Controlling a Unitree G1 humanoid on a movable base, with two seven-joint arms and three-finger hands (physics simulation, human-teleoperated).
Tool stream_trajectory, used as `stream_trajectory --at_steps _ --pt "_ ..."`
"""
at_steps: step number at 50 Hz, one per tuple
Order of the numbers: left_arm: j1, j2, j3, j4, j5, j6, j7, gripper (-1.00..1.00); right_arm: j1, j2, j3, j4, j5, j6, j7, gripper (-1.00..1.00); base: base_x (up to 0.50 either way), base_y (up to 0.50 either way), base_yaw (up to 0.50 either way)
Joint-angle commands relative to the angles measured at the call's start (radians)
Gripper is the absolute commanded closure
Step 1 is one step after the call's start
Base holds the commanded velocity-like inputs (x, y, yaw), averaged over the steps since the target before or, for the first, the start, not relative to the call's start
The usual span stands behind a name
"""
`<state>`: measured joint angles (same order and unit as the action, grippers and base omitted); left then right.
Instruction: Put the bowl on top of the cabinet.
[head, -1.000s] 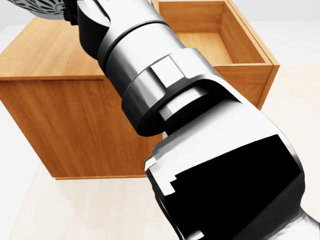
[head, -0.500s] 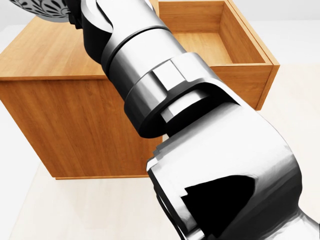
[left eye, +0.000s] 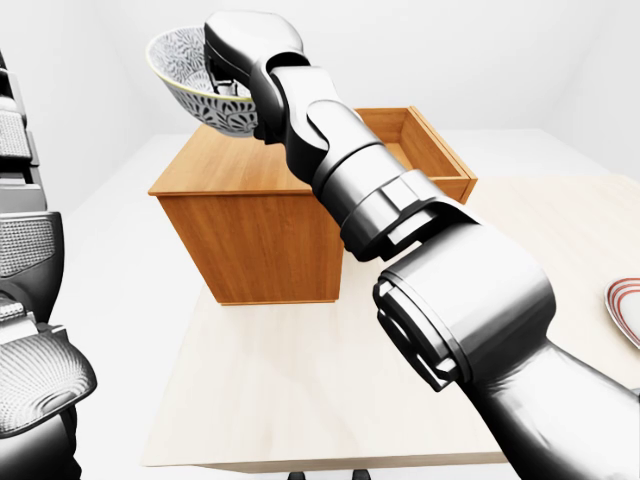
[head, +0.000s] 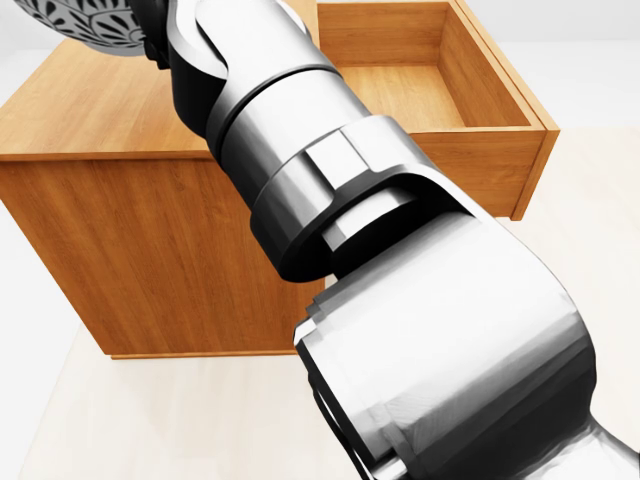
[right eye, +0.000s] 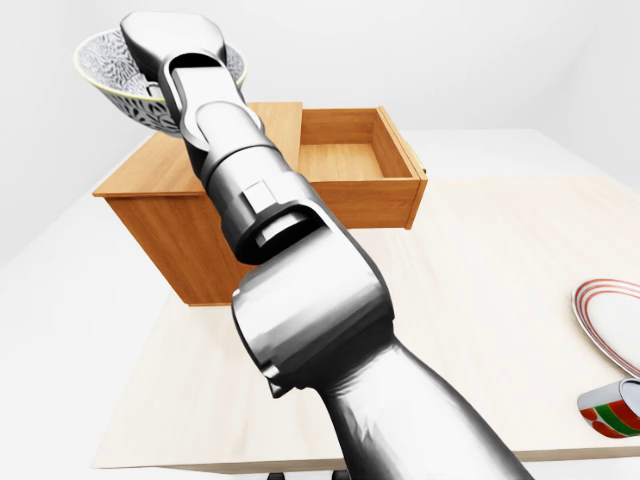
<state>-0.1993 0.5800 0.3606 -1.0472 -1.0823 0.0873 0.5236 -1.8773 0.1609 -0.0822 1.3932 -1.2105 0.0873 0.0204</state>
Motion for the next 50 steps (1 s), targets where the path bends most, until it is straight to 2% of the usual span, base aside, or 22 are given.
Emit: stream_trajectory --at_steps 1,18,50 --pt "0.002 0.004 -0.002 0.0 -0.005 0.0 0.0 -1.0 0.001 0.0 0.003 -0.008 0.036 0.0 -0.038 0.96 0.0 0.0 0.0" --pt "0.001 -0.011 0.0 0.0 0.011 0.0 0.0 -1.0 0.012 0.007 0.008 -0.008 0.025 0.0 -0.028 0.97 0.0 0.0 0.0" --pt "0.003 -0.005 0.0 0.0 0.008 0.0 0.0 -1.0 0.038 0.011 0.01 -0.008 0.018 0.0 -0.032 0.96 0.0 0.0 0.0"
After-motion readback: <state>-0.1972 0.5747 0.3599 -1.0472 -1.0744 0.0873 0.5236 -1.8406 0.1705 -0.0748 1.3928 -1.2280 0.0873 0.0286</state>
